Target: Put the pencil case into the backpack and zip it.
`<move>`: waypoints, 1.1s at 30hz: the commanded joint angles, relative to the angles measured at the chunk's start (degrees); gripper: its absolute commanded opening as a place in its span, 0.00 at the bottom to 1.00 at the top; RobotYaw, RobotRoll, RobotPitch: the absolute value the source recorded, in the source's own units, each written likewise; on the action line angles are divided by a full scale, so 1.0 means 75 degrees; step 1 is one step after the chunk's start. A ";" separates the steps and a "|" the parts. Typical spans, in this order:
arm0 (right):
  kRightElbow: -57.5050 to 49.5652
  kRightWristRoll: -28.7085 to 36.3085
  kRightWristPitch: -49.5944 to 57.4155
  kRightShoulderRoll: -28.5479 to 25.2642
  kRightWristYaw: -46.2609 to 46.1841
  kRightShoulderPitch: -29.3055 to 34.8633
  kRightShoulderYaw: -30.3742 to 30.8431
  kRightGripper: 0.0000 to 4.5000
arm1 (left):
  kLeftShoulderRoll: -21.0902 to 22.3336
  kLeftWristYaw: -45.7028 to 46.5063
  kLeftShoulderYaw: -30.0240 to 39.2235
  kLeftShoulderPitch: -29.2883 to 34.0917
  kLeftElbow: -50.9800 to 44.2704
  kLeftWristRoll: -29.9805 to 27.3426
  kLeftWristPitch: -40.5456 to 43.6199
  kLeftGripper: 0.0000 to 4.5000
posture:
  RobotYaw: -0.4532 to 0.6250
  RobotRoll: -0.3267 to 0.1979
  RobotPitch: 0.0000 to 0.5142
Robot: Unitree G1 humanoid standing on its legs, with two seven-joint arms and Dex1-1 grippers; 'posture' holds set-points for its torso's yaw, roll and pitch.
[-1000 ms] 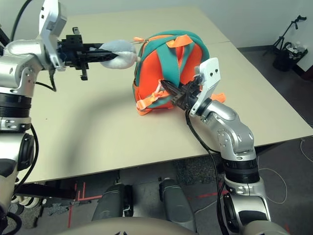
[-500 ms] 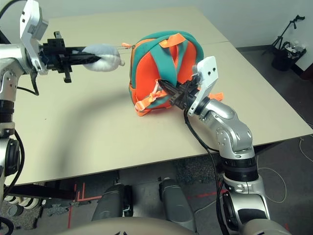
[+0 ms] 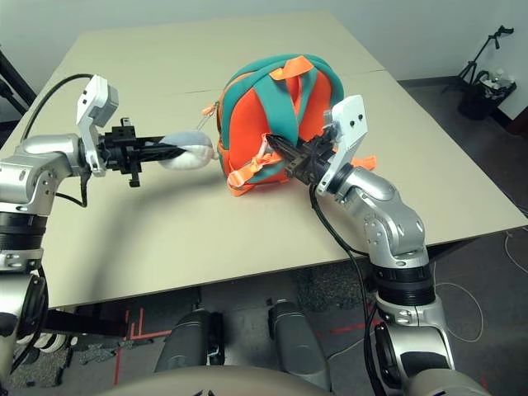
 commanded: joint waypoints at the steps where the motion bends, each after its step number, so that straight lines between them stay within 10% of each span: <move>1: 0.0034 0.0013 -0.0070 0.0069 0.0081 -0.0115 0.0134 0.06 | -0.0088 0.0113 0.0027 0.0333 0.0310 0.0029 0.0078 0.04 | 0.30 0.62 0.15; 19: 0.0040 -0.0090 -0.0124 0.0161 0.0074 -0.0078 0.0108 0.06 | -0.0650 0.0392 -0.0062 0.0930 0.1140 0.0229 -0.0131 0.04 | 0.30 0.62 0.15; 22: -0.0012 -0.0094 -0.0030 0.0007 0.0167 -0.0048 0.0114 0.06 | -0.0467 0.0373 -0.0131 0.0964 0.1354 0.0322 0.0123 0.26 | 0.29 0.62 0.14; 30: -0.0354 0.0904 0.0865 -0.1595 0.1612 0.0166 -0.0339 0.81 | 0.1269 -0.1079 -0.0428 0.1626 0.0276 -0.0135 0.1780 0.98 | 0.30 0.62 0.13; 33: -0.0281 0.1132 0.1076 -0.2210 0.2182 0.0146 -0.0395 1.00 | 0.1667 -0.1187 -0.0259 0.1768 0.0154 -0.0212 0.2011 1.00 | 0.31 0.62 0.13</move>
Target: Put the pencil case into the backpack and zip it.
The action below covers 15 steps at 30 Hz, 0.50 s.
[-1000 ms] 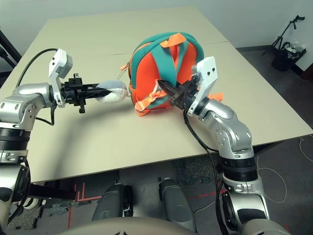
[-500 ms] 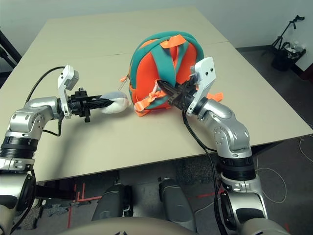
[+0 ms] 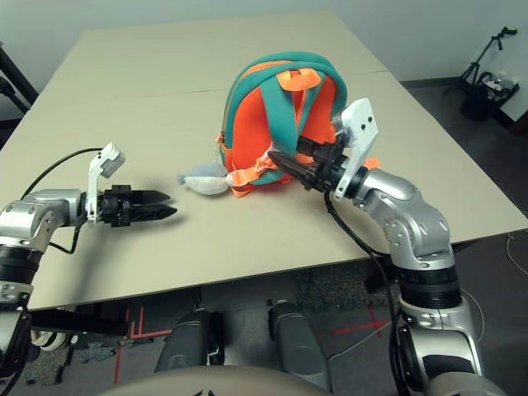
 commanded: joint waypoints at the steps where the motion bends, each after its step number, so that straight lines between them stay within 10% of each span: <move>1: -0.0087 0.0309 0.0244 -0.0469 0.0568 -0.0032 -0.0156 1.00 | 0.0312 -0.0139 0.0136 0.0164 -0.0227 -0.0125 0.0253 1.00 | 0.31 0.62 0.12; 15: 0.3264 -0.1123 -0.1343 -0.2176 0.1700 -0.0540 -0.0335 1.00 | 0.0726 0.1085 0.2546 0.0848 -0.0127 -0.0366 -0.0574 1.00 | 0.37 0.62 0.12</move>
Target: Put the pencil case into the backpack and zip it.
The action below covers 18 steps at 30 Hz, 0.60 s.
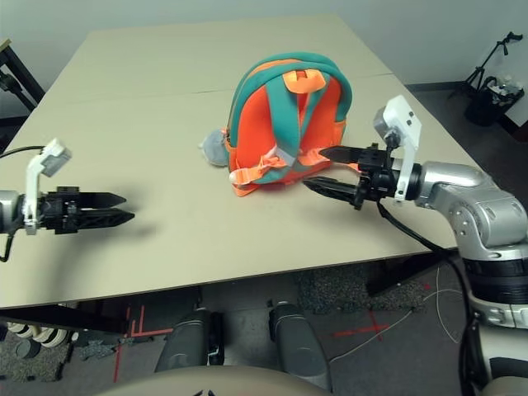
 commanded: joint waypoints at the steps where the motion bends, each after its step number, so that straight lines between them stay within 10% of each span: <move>1: 0.1438 -0.0619 -0.0912 0.0181 -0.0365 -0.0572 -0.0203 1.00 | -0.0372 0.0938 0.0612 -0.0010 0.0284 0.0224 -0.0919 1.00 | 0.38 0.62 0.12; 18: 0.6408 -0.1816 -0.4852 0.1895 -0.3577 -0.2132 -0.1233 1.00 | -0.3683 0.6782 0.2296 0.0729 -0.0283 0.1348 -0.4099 1.00 | 0.43 0.62 0.11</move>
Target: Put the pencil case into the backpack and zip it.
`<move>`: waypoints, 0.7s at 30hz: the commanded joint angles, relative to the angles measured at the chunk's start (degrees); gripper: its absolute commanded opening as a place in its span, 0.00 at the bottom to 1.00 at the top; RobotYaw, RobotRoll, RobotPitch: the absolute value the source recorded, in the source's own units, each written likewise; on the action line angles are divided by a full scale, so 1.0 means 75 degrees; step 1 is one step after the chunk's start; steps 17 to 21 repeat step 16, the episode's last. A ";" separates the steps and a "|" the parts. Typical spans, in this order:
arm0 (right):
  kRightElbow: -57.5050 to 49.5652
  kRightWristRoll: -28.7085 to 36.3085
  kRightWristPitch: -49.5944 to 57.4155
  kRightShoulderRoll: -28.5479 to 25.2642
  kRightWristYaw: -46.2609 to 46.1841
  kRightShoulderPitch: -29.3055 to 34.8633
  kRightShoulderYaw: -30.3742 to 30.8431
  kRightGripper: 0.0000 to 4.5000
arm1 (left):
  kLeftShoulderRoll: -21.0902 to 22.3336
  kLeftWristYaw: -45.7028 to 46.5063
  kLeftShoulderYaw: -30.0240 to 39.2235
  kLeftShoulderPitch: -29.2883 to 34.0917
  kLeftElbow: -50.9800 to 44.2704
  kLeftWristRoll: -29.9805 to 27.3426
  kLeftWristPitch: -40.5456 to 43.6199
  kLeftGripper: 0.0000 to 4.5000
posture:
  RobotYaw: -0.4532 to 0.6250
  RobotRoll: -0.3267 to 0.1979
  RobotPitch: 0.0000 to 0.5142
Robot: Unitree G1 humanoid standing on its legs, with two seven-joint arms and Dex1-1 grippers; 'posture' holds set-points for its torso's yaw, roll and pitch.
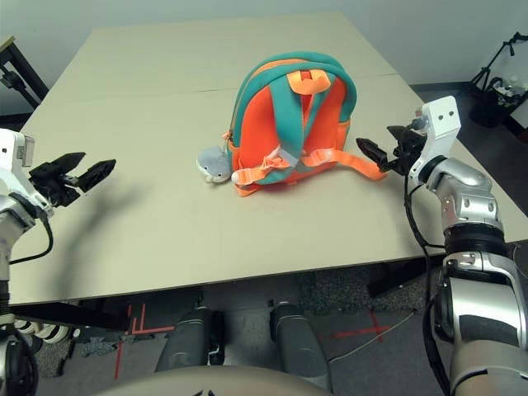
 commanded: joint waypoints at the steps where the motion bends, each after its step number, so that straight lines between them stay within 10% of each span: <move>1: 0.0706 -0.0076 -0.0603 0.0270 -0.0718 -0.0164 -0.0393 1.00 | -0.0533 0.1194 0.0401 0.0153 0.0378 0.0373 -0.0894 1.00 | 0.43 0.62 0.12; 21: 0.2258 -0.0137 -0.1865 0.0920 -0.2300 -0.0442 -0.1000 1.00 | -0.0879 0.2164 0.0415 0.0446 0.2026 0.0924 -0.3046 1.00 | 0.43 0.62 0.12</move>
